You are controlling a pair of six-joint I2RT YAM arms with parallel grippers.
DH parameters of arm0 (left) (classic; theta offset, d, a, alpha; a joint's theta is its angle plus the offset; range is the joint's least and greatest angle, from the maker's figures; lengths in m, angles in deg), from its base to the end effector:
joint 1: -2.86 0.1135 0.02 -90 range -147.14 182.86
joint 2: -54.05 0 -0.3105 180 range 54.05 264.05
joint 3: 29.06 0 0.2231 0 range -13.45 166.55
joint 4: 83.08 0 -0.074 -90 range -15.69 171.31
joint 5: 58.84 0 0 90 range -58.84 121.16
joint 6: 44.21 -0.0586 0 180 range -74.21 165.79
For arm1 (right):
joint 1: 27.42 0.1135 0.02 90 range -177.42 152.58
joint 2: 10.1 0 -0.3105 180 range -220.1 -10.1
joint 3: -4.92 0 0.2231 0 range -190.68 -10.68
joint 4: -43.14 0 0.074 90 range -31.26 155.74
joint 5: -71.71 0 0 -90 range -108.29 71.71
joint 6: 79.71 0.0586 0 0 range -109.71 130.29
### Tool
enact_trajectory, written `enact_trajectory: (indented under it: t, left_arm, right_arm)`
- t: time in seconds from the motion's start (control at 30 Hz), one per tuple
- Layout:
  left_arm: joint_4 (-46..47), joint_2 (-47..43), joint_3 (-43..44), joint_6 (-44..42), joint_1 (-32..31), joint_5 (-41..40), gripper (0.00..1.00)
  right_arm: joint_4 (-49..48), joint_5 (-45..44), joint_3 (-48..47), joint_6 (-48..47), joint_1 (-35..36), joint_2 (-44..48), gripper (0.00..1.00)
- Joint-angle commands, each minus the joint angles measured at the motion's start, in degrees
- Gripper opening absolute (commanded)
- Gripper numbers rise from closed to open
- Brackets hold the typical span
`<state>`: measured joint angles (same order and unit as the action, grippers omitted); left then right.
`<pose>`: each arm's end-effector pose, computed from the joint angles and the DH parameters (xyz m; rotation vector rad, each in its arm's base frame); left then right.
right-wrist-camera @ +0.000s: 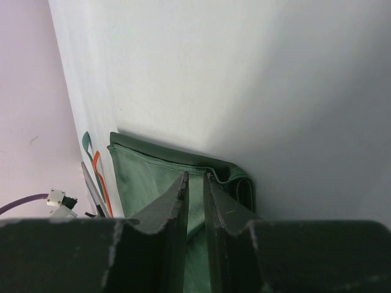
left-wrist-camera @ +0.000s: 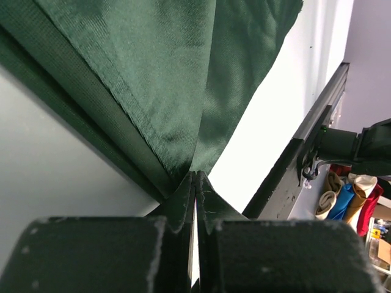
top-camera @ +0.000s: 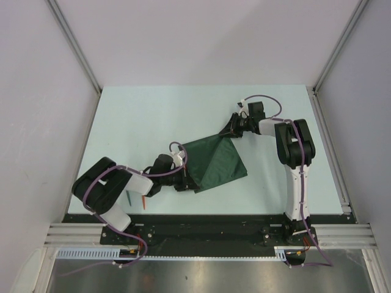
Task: Fold the napkin into a case and place the utensils inside
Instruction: Fold the top corner of the square-folded napkin at the center of the board.
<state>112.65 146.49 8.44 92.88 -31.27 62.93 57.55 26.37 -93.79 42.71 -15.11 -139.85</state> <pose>0.1957 -0.1699 0.1628 0.0533 2.5153 -1.3090 0.4708 0.1449 0.1547 0.0215 2.4388 1.2884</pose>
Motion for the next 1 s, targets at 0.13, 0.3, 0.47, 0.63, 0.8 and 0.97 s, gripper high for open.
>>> enact_trajectory:
  t: [0.13,0.3,0.47,0.63,0.8,0.97]
  left_arm:
    - [3.3,4.8,-3.7,0.6,-0.6,-0.7,0.01]
    - [1.0,3.8,-3.2,-0.7,-0.6,-1.4,0.0]
    - [0.8,4.3,-2.6,-0.8,-0.7,-1.0,0.0]
    - [1.3,5.5,-2.3,-1.1,-0.7,-0.1,0.0]
    - [1.4,6.4,-1.9,-1.3,-0.6,0.2,0.0]
    - [1.1,6.6,-1.7,-1.3,-0.7,0.8,0.0]
  right_arm:
    - [-3.6,-1.1,-1.4,-0.2,-0.5,-4.0,0.2]
    - [-3.1,-1.1,-3.1,-0.9,-1.2,-2.4,0.2]
    - [4.5,-1.9,-6.4,-3.3,-1.5,5.4,0.3]
    - [7.3,-2.7,-2.1,-5.1,-1.1,12.8,0.36]
    - [-2.9,-1.3,12.5,-2.1,3.5,20.4,0.38]
    - [-18.2,-0.2,28.5,5.8,12.6,23.8,0.27]
